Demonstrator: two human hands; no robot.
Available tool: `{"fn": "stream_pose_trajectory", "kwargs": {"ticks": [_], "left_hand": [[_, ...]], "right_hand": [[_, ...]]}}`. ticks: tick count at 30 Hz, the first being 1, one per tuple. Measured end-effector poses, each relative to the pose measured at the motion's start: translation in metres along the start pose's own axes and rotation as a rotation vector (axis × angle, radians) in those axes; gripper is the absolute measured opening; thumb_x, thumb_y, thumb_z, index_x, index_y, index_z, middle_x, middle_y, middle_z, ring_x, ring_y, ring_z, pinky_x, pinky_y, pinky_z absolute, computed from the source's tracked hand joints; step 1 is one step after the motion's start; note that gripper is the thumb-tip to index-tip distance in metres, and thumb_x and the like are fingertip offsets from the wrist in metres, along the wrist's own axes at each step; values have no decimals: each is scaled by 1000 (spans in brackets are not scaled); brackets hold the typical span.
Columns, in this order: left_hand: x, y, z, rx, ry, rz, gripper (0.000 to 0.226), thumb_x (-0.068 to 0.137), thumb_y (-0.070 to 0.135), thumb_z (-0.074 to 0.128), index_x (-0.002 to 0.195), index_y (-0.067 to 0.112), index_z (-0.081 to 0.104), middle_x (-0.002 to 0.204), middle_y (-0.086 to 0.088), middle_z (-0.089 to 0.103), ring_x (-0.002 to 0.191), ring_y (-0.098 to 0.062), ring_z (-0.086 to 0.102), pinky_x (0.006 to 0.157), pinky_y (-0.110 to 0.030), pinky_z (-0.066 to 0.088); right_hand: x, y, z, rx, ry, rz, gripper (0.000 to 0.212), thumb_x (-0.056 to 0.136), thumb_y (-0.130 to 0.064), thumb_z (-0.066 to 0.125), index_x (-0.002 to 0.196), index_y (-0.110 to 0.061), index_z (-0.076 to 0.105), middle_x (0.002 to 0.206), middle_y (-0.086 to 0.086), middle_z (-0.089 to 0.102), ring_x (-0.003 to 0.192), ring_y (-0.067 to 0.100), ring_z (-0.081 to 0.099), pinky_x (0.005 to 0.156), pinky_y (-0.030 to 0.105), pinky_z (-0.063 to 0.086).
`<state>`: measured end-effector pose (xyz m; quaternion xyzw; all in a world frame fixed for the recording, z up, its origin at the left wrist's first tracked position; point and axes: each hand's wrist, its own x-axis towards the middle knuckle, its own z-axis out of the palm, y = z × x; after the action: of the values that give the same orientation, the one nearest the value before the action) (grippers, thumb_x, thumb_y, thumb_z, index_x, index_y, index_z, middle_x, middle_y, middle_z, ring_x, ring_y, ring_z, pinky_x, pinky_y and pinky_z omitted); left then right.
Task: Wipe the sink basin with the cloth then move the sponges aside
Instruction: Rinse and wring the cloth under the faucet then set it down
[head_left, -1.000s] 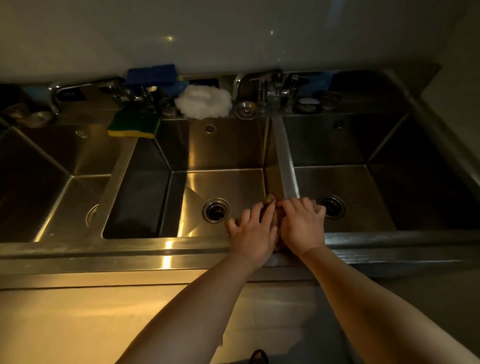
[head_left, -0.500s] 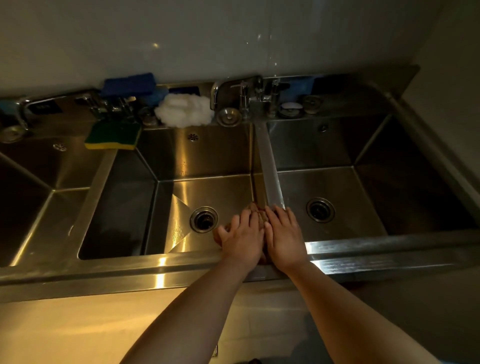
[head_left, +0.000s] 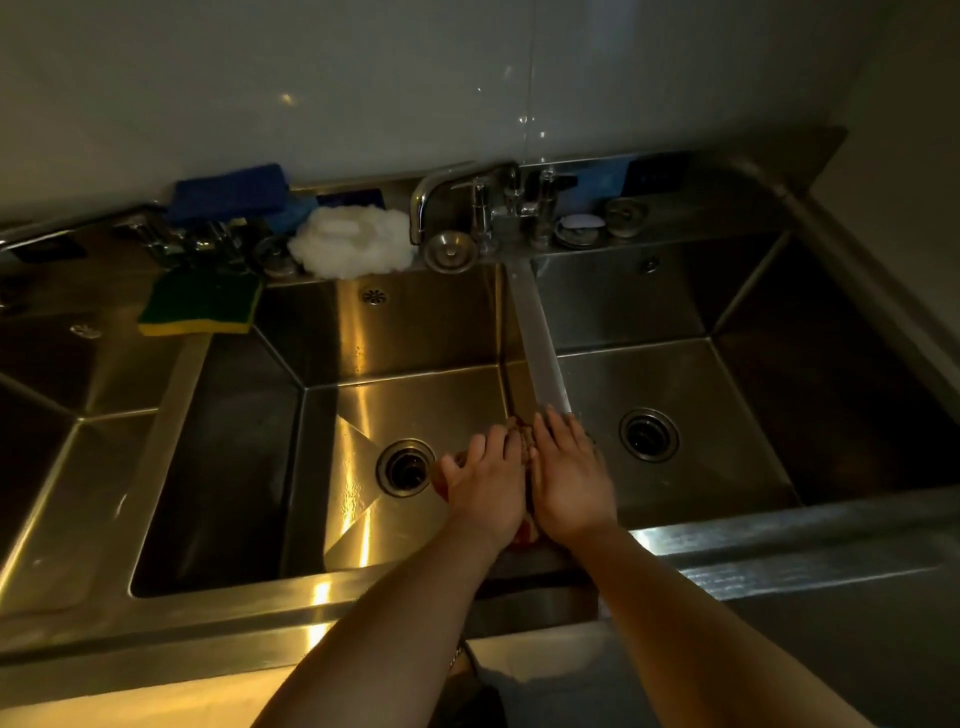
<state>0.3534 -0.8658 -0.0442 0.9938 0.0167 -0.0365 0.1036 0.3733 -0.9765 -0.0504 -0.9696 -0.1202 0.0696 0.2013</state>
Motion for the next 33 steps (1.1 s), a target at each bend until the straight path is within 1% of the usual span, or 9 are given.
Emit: {"fn": "stream_pose_trajectory", "kwargs": {"ticks": [4, 9, 15, 18, 20, 23, 26, 29, 33], "left_hand": [[28, -10, 1, -8, 24, 31, 51, 88, 37, 45, 136, 23, 32, 133, 1, 34, 116, -20, 33, 86, -45, 22], [67, -20, -4, -10, 44, 62, 46, 88, 37, 45, 132, 24, 37, 128, 2, 38, 112, -20, 35, 77, -39, 17], [109, -30, -5, -3, 77, 69, 43, 86, 34, 48, 128, 24, 43, 123, 2, 44, 107, -20, 40, 79, -41, 23], [126, -34, -6, 21, 87, 74, 45, 85, 37, 37, 127, 25, 42, 123, 2, 45, 107, -19, 40, 74, -39, 18], [138, -37, -7, 10, 90, 68, 45, 87, 38, 36, 130, 25, 41, 124, 3, 45, 109, -18, 40, 77, -40, 21], [152, -39, -9, 21, 97, 64, 45, 88, 34, 49, 131, 25, 40, 123, 3, 44, 108, -18, 39, 79, -40, 24], [165, -39, -12, 43, 76, 49, 41, 90, 32, 45, 131, 26, 40, 123, 3, 43, 108, -18, 38, 76, -38, 19], [178, -39, -14, 79, 64, 9, 43, 92, 31, 43, 135, 26, 36, 127, 3, 40, 111, -18, 36, 80, -40, 21], [195, -42, -18, 92, 77, -17, 42, 95, 33, 38, 137, 25, 35, 129, 3, 39, 114, -17, 37, 85, -42, 25]], "right_hand": [[27, -3, 0, -17, 11, 15, 50, 101, -37, 19, 148, -21, 17, 158, -1, 10, 145, 18, 3, 115, 34, 8], [65, -5, -2, -18, 19, 43, 49, 101, -37, 19, 148, -22, 17, 158, -3, 10, 145, 16, 4, 115, 34, 8], [105, -7, -7, -7, 45, 33, 50, 101, -37, 20, 148, -21, 19, 158, -2, 13, 145, 17, 6, 115, 31, 6], [122, -8, -9, 3, 71, 27, 49, 101, -36, 22, 148, -20, 21, 157, -1, 15, 145, 16, 8, 115, 29, 5], [132, -8, -10, 12, 76, 22, 49, 101, -34, 23, 147, -18, 23, 157, 1, 17, 145, 17, 10, 116, 29, 7], [147, -8, -12, 32, 65, 22, 50, 101, -34, 23, 148, -17, 22, 157, 1, 18, 145, 17, 10, 117, 31, 9], [161, -8, -14, 44, 53, 12, 49, 101, -33, 24, 147, -16, 23, 157, 2, 18, 145, 18, 11, 118, 32, 9], [174, -7, -17, 56, 47, -9, 48, 101, -32, 24, 147, -17, 23, 157, 2, 18, 144, 18, 12, 118, 31, 7], [195, -6, -19, 62, 50, -32, 48, 101, -32, 24, 147, -18, 25, 156, 2, 21, 144, 18, 15, 118, 32, 10]]}}
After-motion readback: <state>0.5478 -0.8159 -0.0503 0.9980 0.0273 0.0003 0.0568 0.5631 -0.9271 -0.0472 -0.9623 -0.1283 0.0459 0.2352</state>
